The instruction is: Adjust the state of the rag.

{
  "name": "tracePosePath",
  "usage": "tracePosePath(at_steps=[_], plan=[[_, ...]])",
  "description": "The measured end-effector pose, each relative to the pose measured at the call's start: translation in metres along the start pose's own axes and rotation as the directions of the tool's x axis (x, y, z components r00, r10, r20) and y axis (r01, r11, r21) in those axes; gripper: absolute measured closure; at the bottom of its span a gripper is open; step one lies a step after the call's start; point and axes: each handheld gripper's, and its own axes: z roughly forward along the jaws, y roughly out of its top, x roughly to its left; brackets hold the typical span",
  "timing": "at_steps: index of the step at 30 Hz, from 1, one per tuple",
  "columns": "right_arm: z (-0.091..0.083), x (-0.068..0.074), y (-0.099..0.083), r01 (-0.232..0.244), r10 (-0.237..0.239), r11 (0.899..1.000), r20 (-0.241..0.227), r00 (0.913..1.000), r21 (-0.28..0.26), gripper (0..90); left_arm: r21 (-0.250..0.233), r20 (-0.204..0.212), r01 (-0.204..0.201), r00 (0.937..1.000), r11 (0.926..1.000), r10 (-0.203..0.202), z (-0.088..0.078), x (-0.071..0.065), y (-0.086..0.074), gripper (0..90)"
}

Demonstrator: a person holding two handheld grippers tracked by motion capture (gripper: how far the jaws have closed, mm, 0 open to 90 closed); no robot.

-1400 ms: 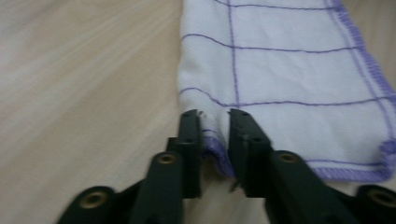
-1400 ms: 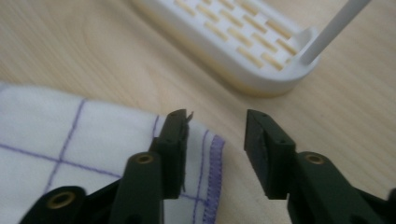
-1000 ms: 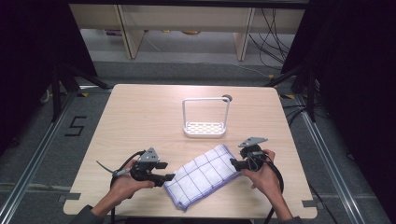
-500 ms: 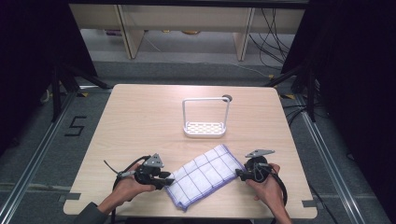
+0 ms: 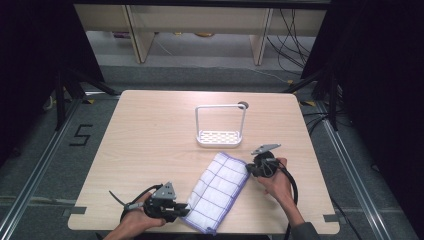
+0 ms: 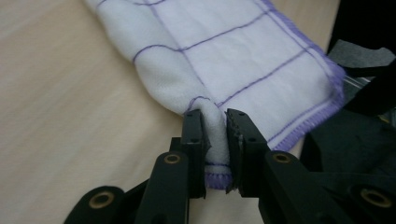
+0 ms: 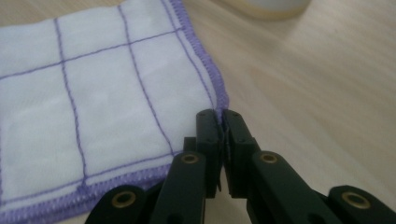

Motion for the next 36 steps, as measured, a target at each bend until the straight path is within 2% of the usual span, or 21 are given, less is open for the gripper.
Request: tracePosePath(at_steps=[5, 7, 8, 10, 15, 17, 18, 19, 20, 21, 23, 25, 26, 27, 28, 30, 31, 32, 33, 34, 36], plan=[[0.02, 0.006, 0.034, 0.079, -0.079, 0.997, 0.014, 0.9968, 0.012, 86.7, -0.015, 0.018, -0.017, 0.9997, 0.9997, 0.018, 0.01, -0.017, 0.002, 76.5], [0.026, 0.009, 0.044, 0.079, -0.08, 0.996, 0.012, 0.9967, 0.034, 86.7, -0.016, 0.017, -0.029, 0.9994, 0.9995, 0.029, 0.014, -0.019, 0.005, 76.2], [0.028, 0.009, 0.048, 0.104, -0.105, 0.994, 0.022, 0.9943, 0.031, 86.7, -0.018, 0.019, -0.026, 0.9995, 0.9995, 0.026, 0.016, -0.021, 0.006, 76.1], [0.031, 0.01, 0.05, 0.104, -0.105, 0.994, 0.018, 0.9943, 0.036, 86.7, -0.03, 0.016, -0.02, 0.9997, 0.9993, 0.021, 0.02, -0.024, 0.007, 75.2], [0.038, 0.014, 0.06, 0.141, -0.142, 0.99, 0.024, 0.9896, 0.026, 86.3, -0.036, 0.045, -0.021, 0.9987, 0.9991, 0.023, 0.03, -0.031, 0.011, 71.3], [0.04, 0.014, 0.061, 0.153, -0.153, 0.988, 0.026, 0.9878, 0.023, 85.2, -0.036, 0.051, -0.016, 0.9985, 0.9992, 0.018, 0.03, -0.033, 0.011, 67.8], [0.04, 0.013, 0.06, 0.126, -0.127, 0.991, 0.026, 0.9916, 0.034, 76.0, -0.026, 0.064, 0.0, 0.9979, 0.9996, 0.002, 0.027, -0.031, 0.012, 57.4], [0.04, 0.013, 0.06, 0.126, -0.127, 0.991, 0.026, 0.9916, 0.034, 76.0, -0.026, 0.064, 0.0, 0.9979, 0.9996, 0.002, 0.027, -0.031, 0.012, 53.1], [0.04, 0.011, 0.059, 0.103, -0.104, 0.994, 0.052, 0.9932, 0.024, 67.2, -0.041, 0.065, 0.028, 0.9975, 0.9988, -0.025, 0.022, -0.027, 0.013, 47.9], [0.04, 0.011, 0.059, 0.103, -0.104, 0.994, 0.052, 0.9932, 0.024, 67.2, -0.041, 0.065, 0.028, 0.9975, 0.9988, -0.025, 0.022, -0.027, 0.013, 43.3], [0.037, 0.007, 0.056, 0.092, -0.093, 0.996, 0.046, 0.9946, 0.013, 57.8, -0.055, 0.037, 0.034, 0.9988, 0.9979, -0.032, 0.014, -0.019, 0.017, 38.8], [0.034, 0.006, 0.055, 0.069, -0.069, 0.998, 0.051, 0.9963, -0.002, 53.2, -0.12, 0.045, 0.09, 0.9953, 0.9887, -0.085, 0.006, -0.006, 0.024, 34.1], [0.031, 0.006, 0.054, 0.052, -0.052, 0.999, 0.041, 0.9978, -0.007, 52.0, -0.142, 0.026, 0.101, 0.9948, 0.9846, -0.099, 0.002, 0.002, 0.028, 33.7], [0.029, 0.005, 0.054, 0.058, -0.057, 0.998, 0.033, 0.9978, -0.012, 50.9, -0.182, -0.029, 0.102, 0.9936, 0.978, -0.109, 0.0, 0.01, 0.032, 33.6], [0.026, 0.005, 0.054, 0.045, -0.045, 0.999, 0.039, 0.9982, -0.024, 50.1, -0.184, -0.067, 0.095, 0.9918, 0.9783, -0.109, -0.003, 0.021, 0.037, 33.4], [0.022, 0.004, 0.053, 0.05, -0.049, 0.998, 0.036, 0.9982, -0.038, 48.5, -0.219, -0.134, 0.144, 0.9754, 0.9651, -0.176, -0.004, 0.043, 0.048, 33.3], [0.023, 0.004, 0.053, 0.038, -0.036, 0.998, 0.03, 0.9989, -0.058, 48.2, -0.209, -0.158, 0.167, 0.9665, 0.9634, -0.202, -0.004, 0.054, 0.054, 33.0], [0.021, 0.003, 0.053, 0.018, -0.018, 0.999, 0.018, 0.9997, -0.035, 48.1, -0.203, -0.2, 0.163, 0.9583, 0.9655, -0.204, 0.002, 0.068, 0.061, 32.3], [0.023, 0.0, 0.052, 0.037, -0.036, 0.999, 0.025, 0.999, -0.032, 48.0, -0.192, -0.237, 0.152, 0.9516, 0.9697, -0.196, 0.007, 0.075, 0.066, 33.6], [0.024, -0.001, 0.052, 0.019, -0.018, 1.0, 0.024, 0.9995, -0.024, 47.7, -0.178, -0.251, 0.153, 0.9482, 0.9721, -0.195, 0.01, 0.081, 0.069, 33.7], [0.027, -0.003, 0.051, 0.019, -0.019, 1.0, 0.024, 0.9995, -0.019, 47.5, -0.155, -0.266, 0.155, 0.9445, 0.9757, -0.192, 0.019, 0.092, 0.076, 33.7]])
